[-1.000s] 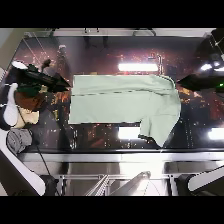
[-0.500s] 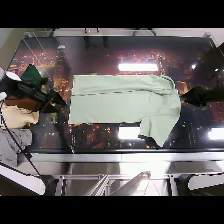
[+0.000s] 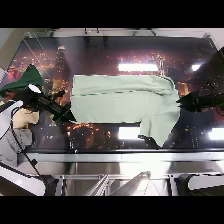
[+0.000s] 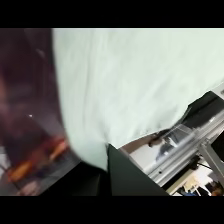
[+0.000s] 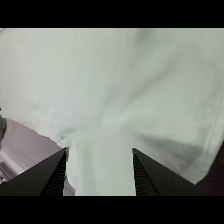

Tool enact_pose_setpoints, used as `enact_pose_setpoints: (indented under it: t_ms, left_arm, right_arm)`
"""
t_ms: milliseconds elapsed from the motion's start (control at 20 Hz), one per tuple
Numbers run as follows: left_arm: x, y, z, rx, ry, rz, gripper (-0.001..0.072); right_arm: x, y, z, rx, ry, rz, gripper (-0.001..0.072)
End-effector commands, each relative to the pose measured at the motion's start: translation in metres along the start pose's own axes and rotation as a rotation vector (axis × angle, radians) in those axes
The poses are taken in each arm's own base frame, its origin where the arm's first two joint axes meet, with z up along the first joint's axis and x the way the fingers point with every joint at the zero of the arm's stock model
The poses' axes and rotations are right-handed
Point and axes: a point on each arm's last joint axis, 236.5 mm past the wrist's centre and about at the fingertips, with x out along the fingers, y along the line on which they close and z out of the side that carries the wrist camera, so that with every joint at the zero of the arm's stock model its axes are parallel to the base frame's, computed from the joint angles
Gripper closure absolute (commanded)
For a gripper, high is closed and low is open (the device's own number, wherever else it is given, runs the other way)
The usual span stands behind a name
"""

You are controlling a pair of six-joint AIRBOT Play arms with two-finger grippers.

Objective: Fold the shirts.

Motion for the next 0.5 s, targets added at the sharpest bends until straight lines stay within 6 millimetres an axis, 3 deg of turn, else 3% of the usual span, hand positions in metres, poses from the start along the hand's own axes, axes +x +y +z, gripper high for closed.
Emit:
enact_pose_setpoints:
  t_ms: [0, 100, 200, 250, 350, 450]
  left_arm:
    - [0.003, -0.017, 0.014, 0.062, -0.058, -0.058, 0.0683]
    - [-0.001, -0.016, 0.014, 0.056, -0.063, -0.077, 0.0683]
    - [-0.005, -0.014, 0.010, 0.047, -0.055, -0.090, 0.0684]
    - [-0.006, -0.013, 0.009, 0.044, -0.053, -0.094, 0.0684]
    - [-0.009, -0.011, 0.010, 0.039, -0.060, -0.096, 0.0684]
    - [-0.009, -0.011, 0.010, 0.039, -0.061, -0.095, 0.0684]
  right_arm:
    - [-0.011, -0.014, -0.010, 0.064, 0.019, -0.052, 0.0250]
    - [-0.019, -0.039, -0.025, 0.151, 0.046, -0.118, 0.0251]
    - [-0.019, -0.061, -0.052, 0.238, 0.110, -0.175, 0.0251]
    - [-0.015, -0.066, -0.067, 0.277, 0.135, -0.179, 0.0252]
    - [-0.003, -0.075, -0.085, 0.322, 0.134, -0.185, 0.0335]
    - [0.011, -0.076, -0.096, 0.338, 0.128, -0.158, 0.0336]
